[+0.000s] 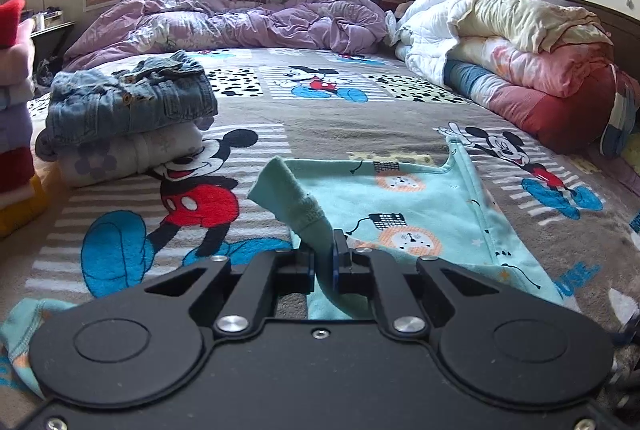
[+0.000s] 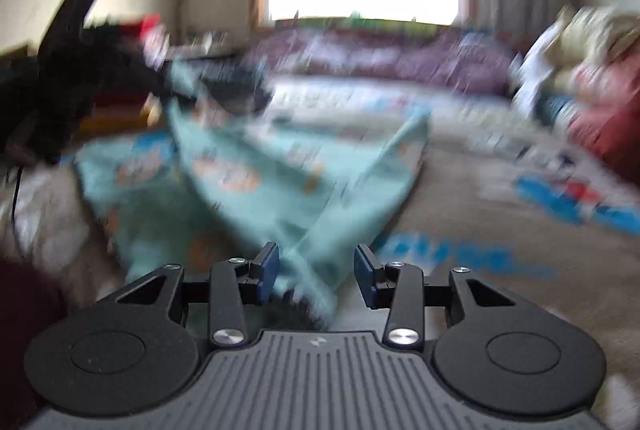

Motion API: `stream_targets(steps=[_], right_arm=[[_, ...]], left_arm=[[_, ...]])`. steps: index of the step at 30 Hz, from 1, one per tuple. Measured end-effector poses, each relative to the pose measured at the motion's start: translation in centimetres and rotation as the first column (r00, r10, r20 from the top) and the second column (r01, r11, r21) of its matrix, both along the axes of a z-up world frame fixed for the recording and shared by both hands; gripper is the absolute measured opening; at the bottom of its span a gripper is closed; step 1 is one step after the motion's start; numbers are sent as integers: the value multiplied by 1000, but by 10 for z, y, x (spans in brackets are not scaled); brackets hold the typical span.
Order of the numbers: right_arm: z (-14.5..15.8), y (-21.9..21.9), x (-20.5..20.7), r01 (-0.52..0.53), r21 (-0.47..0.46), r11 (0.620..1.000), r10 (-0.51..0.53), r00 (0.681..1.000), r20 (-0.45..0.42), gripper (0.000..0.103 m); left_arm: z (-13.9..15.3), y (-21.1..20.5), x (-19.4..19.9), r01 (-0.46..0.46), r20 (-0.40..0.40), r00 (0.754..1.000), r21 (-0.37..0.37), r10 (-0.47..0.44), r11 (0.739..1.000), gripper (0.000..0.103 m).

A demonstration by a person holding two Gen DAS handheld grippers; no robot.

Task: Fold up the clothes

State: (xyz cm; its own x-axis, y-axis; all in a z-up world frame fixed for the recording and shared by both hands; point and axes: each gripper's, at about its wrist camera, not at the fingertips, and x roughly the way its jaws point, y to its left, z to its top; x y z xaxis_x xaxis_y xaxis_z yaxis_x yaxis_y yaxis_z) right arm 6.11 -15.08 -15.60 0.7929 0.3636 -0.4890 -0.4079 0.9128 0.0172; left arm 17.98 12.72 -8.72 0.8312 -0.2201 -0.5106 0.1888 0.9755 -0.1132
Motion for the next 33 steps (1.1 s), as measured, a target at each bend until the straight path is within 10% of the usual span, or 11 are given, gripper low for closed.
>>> stream_targets(steps=[8, 12, 17, 20, 24, 33], right_arm=[[10, 17, -31, -3, -120, 993, 24, 985, 168, 41], [-3, 34, -32, -11, -261, 965, 42, 992, 115, 32], [-3, 34, -39, 65, -245, 967, -33, 991, 133, 30], [-4, 33, -43, 127, -222, 967, -92, 983, 161, 49], [-6, 25, -31, 121, -155, 981, -110, 991, 81, 32], [-4, 19, -33, 158, -95, 983, -160, 987, -12, 32]], left_arm=[[-3, 3, -14, -10, 4, 1000, -24, 10, 1000, 6], [-5, 2, -16, -16, -1, 1000, -34, 16, 999, 6], [-6, 2, -21, -21, -1, 1000, -42, 21, 999, 6], [-5, 1, -24, -22, 1, 1000, -46, 22, 999, 6], [-5, 1, -26, -30, 1, 1000, -45, 30, 999, 6], [-13, 3, -39, -45, -2, 999, -62, 45, 997, 6]])
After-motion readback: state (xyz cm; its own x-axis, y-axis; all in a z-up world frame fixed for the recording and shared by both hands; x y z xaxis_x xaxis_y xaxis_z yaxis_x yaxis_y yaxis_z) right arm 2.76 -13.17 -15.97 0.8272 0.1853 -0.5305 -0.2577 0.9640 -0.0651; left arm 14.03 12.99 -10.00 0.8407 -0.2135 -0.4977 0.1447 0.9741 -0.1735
